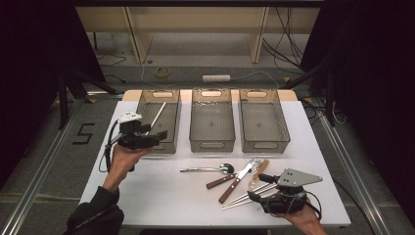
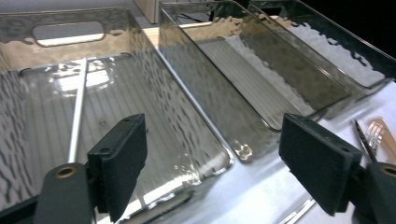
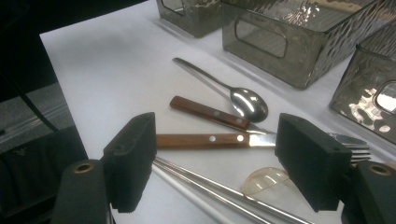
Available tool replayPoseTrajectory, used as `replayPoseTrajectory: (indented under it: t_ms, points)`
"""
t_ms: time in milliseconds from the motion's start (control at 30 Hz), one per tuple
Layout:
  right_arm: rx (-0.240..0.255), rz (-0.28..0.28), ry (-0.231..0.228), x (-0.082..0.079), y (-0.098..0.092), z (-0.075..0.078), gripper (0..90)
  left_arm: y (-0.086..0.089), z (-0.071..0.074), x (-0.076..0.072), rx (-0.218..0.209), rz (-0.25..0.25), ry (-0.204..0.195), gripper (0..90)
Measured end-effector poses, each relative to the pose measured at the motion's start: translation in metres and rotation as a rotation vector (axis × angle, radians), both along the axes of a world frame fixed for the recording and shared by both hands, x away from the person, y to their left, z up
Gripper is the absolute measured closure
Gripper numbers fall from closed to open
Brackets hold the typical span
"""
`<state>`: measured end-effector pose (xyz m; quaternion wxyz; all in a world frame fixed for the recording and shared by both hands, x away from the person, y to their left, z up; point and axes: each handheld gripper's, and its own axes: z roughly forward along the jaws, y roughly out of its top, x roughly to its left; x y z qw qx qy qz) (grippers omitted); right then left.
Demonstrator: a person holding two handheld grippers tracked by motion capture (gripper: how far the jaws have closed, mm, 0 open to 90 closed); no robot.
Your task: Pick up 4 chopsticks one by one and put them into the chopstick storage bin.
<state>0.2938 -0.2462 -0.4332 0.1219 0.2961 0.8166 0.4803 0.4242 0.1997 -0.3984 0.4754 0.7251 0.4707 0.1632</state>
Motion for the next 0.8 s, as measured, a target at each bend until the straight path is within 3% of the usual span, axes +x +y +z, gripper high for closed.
replayPoseTrajectory:
  t_ms: [600, 800]
  points:
    - [-0.081, 0.009, 0.025, 0.007, -0.005, -0.003, 31.6, -0.012, -0.010, -0.043, -0.024, -0.103, -0.052, 17.8]
    - [-0.164, 0.045, 0.046, 0.012, -0.005, -0.003, 31.8, -0.015, -0.014, -0.057, -0.042, -0.142, -0.061, 17.2]
